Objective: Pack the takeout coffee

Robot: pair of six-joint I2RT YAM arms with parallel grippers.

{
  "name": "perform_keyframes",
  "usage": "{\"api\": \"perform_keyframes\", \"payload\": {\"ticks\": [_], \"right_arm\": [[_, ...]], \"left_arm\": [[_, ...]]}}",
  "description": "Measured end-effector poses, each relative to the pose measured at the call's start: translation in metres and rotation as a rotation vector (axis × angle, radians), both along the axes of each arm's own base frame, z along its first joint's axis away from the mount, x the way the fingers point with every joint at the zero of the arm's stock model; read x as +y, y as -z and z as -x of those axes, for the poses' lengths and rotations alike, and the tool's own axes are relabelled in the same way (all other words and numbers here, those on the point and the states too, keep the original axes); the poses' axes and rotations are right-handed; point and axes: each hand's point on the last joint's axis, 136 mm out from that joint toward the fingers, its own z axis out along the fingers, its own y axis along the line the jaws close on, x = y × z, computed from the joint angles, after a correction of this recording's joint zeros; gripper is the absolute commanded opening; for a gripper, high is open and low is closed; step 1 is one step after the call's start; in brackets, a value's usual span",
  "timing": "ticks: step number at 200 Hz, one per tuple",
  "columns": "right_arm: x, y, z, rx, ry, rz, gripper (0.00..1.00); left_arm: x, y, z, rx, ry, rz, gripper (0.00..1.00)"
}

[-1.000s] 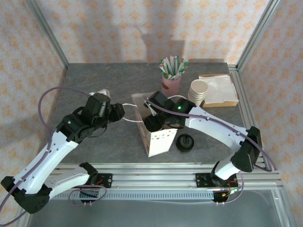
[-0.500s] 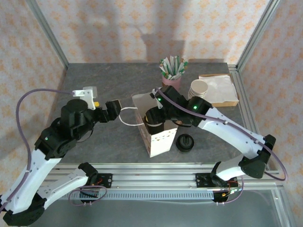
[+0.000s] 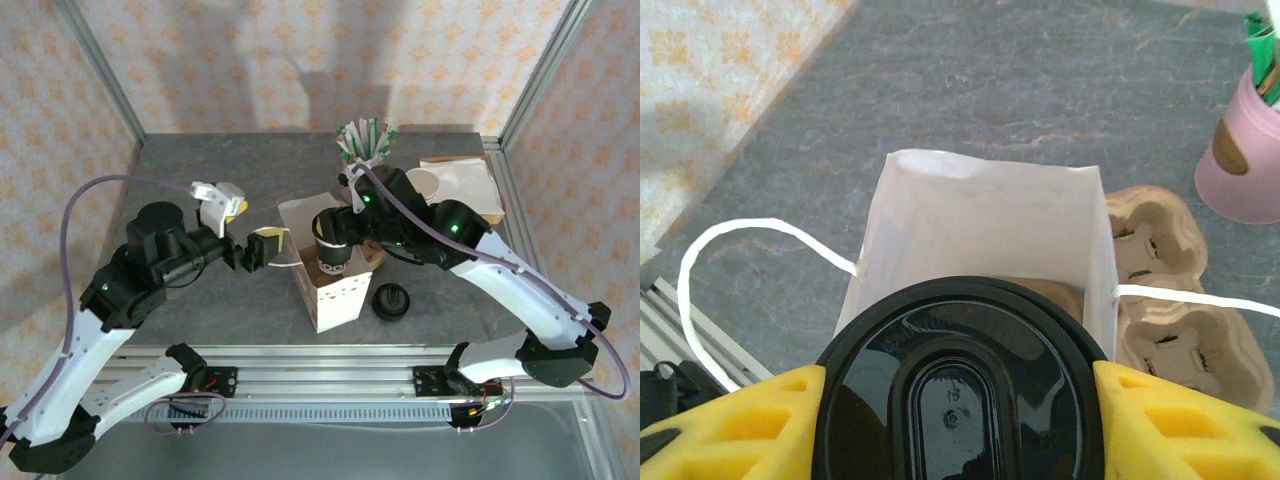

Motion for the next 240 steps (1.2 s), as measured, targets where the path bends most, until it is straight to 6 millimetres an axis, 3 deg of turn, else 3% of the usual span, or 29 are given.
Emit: {"api": "perform_keyframes", "payload": {"ticks": [75,127,168,240], "right_arm": [[-0.017,-0.042,-0.001,-0.096,0.054,-0.071,0.55],[-0.022,-0.058,0.001,-0.131,0.058,-0.119,0.55],[-0.029,-0.074,0.007,-0.157,0.064,-0.172,0.55],[-0.038,-0.101,0.017,-0.193,0.063,-0.295,0.54]], "left_arm": [[-0.057,0.025,0.006,-0.014,0.235,-0.105,1.00],[-0.078,0.045,-0.001,-0.007,0.286,-0.180,1.00],[-0.088,0.043,-0.001,-0.053,0.321,-0.200,1.00],[-0.094,0.021,-0.007,-0.161,0.309,-0.165,1.00]]}}
